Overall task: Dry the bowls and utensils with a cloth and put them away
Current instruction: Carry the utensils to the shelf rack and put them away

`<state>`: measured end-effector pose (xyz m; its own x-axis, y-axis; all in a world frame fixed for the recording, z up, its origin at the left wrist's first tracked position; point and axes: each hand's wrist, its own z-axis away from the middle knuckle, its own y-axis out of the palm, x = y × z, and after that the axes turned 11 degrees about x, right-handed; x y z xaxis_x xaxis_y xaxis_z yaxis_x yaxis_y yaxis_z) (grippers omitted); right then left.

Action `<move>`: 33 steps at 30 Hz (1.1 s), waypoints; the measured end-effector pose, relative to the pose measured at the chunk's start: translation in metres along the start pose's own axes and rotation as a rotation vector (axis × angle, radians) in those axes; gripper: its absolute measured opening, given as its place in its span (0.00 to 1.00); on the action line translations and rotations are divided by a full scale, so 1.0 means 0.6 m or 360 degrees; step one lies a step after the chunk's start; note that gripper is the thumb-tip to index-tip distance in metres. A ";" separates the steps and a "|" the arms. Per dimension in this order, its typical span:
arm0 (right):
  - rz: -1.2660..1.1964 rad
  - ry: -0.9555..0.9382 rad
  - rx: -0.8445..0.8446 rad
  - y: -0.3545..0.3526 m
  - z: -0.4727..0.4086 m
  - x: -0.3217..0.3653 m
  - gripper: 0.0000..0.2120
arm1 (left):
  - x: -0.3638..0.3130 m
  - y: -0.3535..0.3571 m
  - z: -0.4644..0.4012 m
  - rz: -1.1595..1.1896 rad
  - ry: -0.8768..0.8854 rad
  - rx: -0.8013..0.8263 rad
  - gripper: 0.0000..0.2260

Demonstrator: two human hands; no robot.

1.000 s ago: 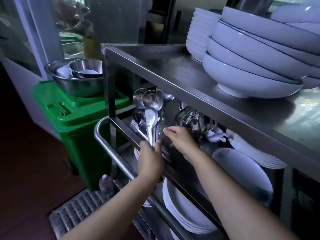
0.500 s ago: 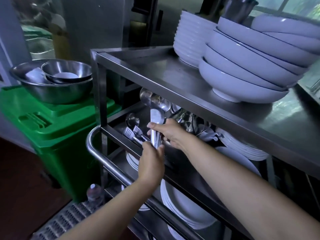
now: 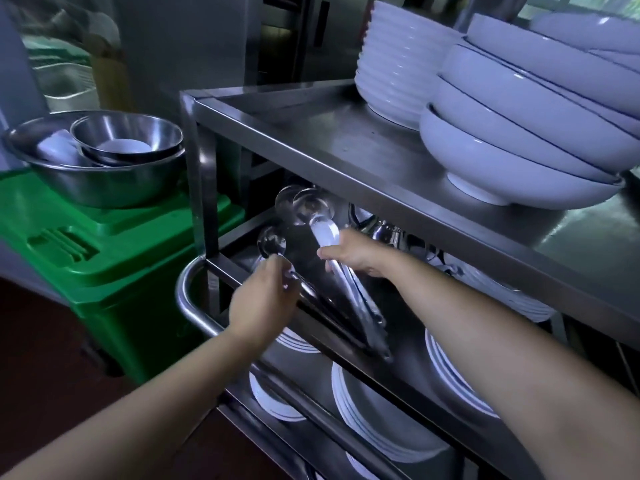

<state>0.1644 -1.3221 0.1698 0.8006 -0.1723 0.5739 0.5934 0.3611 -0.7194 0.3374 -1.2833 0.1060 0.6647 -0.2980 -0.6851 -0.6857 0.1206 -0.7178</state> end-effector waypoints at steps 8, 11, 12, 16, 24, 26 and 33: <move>0.0599 0.0194 0.0055 0.045 -0.066 -0.021 0.18 | 0.085 -0.048 -0.052 -0.0235 -0.0112 -0.0006 0.13; 0.0652 0.0170 0.0045 0.055 -0.078 -0.027 0.19 | 0.103 -0.049 -0.066 -0.0311 -0.0073 0.0006 0.14; 0.0677 0.0158 0.0030 0.057 -0.079 -0.027 0.20 | 0.108 -0.048 -0.070 -0.0336 -0.0044 0.0007 0.16; 0.0683 0.0115 -0.0034 0.066 -0.082 -0.029 0.21 | 0.123 -0.040 -0.093 -0.0510 0.0201 0.0070 0.24; 0.0963 0.0001 -0.0240 0.086 -0.072 -0.036 0.11 | 0.136 -0.022 -0.115 -0.0774 0.0495 0.0242 0.25; 0.1030 -0.0033 -0.0272 0.087 -0.067 -0.038 0.12 | 0.139 -0.022 -0.116 -0.0803 0.0504 0.0268 0.25; 0.1118 -0.0114 -0.0364 0.082 -0.026 -0.036 0.14 | 0.123 -0.028 -0.105 -0.0871 0.0608 0.0266 0.25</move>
<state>0.1776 -1.3150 0.1158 0.9952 0.0920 -0.0330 -0.0478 0.1629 -0.9855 0.3795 -1.3671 0.0752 0.7303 -0.6667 -0.1485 -0.2054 -0.0070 -0.9787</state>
